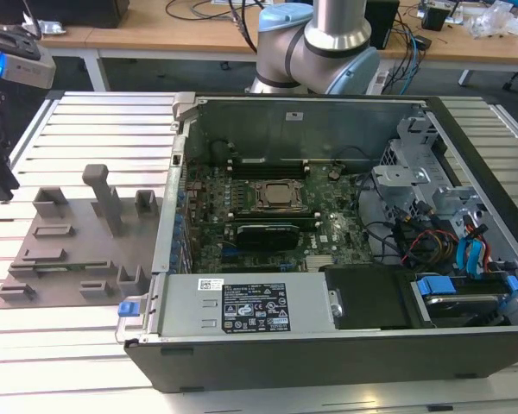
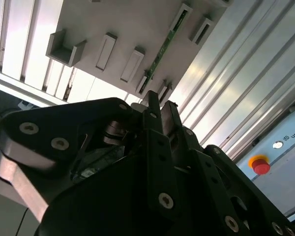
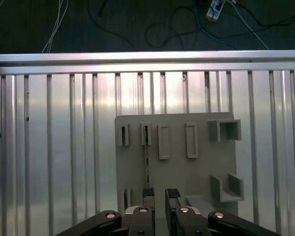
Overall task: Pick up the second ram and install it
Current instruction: 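Pick up the second ram and move it above second insertion slot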
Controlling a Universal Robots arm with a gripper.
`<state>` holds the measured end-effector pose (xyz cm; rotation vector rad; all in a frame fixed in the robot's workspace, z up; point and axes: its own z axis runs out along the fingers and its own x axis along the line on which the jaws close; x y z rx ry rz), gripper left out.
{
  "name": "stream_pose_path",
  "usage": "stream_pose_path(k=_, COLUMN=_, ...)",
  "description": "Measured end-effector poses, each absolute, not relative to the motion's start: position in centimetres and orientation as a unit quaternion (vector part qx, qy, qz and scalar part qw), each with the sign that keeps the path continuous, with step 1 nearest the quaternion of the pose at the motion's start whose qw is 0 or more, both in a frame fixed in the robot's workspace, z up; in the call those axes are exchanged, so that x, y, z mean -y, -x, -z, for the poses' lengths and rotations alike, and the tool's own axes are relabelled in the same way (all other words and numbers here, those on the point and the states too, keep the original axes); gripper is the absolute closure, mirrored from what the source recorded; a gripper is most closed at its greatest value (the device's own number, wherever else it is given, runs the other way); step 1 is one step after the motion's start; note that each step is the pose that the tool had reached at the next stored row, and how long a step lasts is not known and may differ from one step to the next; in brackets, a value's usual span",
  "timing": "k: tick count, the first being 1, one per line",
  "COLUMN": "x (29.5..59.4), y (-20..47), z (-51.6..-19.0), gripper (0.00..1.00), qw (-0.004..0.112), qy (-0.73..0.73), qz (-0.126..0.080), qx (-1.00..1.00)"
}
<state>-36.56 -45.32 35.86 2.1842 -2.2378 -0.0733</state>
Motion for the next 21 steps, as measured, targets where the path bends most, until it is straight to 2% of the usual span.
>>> stream_pose_path(k=10, x=45.3, y=36.4, z=-33.4, gripper=0.76, qw=0.007, qy=-0.698, qz=0.024, qx=0.715)
stream_pose_path(k=21, x=45.3, y=36.4, z=-32.3, gripper=0.76, qw=0.007, qy=-0.698, qz=0.024, qx=0.715)
